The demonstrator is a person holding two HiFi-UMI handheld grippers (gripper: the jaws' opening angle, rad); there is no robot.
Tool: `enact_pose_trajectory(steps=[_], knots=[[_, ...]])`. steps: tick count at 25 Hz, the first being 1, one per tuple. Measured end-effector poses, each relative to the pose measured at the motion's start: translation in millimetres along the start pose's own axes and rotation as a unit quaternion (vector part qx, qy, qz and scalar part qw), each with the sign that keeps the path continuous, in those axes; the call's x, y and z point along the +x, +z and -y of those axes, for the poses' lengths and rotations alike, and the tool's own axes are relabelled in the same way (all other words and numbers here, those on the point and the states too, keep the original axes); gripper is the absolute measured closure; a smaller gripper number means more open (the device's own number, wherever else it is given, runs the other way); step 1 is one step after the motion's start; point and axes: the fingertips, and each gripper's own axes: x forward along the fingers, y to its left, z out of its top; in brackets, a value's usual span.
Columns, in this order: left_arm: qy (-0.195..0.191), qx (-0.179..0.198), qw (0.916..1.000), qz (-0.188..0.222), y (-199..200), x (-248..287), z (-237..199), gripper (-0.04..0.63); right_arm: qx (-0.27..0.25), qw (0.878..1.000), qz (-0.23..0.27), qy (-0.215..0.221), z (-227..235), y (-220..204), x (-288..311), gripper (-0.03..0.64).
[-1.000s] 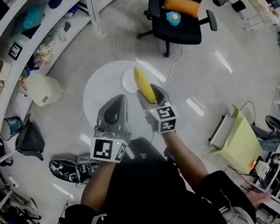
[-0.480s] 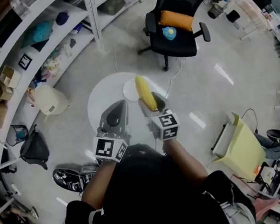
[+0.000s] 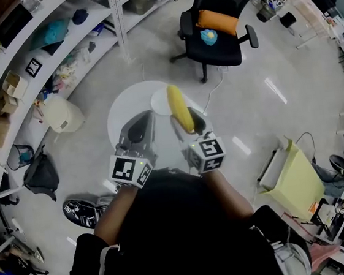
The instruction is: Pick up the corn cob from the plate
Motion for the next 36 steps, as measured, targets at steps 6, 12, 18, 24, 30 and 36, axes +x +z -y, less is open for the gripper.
enact_pose_trajectory(steps=[6, 12, 18, 24, 30, 36], knots=[[-0.004, 0.004, 1.0, 0.002, 3, -6, 4, 0.592, 0.006, 1.0, 0.019, 0.008, -10, 10, -18, 0.359], [-0.003, 0.001, 1.0, -0.002, -2, -8, 5, 0.592, 0.008, 1.0, 0.024, 0.018, -14, 9, -25, 0.36], [-0.005, 0.003, 1.0, -0.001, -1, -7, 6, 0.592, 0.008, 0.999, 0.025, 0.021, -15, 8, -27, 0.359], [-0.008, 0.004, 1.0, -0.003, -2, -8, 8, 0.592, 0.009, 0.999, 0.029, 0.024, -17, 10, -29, 0.36], [-0.01, 0.004, 0.9999, -0.005, -3, -4, 11, 0.592, 0.004, 0.999, 0.027, 0.026, -15, 10, -30, 0.359], [-0.013, 0.005, 0.9999, -0.005, -5, -5, 14, 0.592, 0.003, 0.999, 0.028, 0.027, -16, 8, -33, 0.359]])
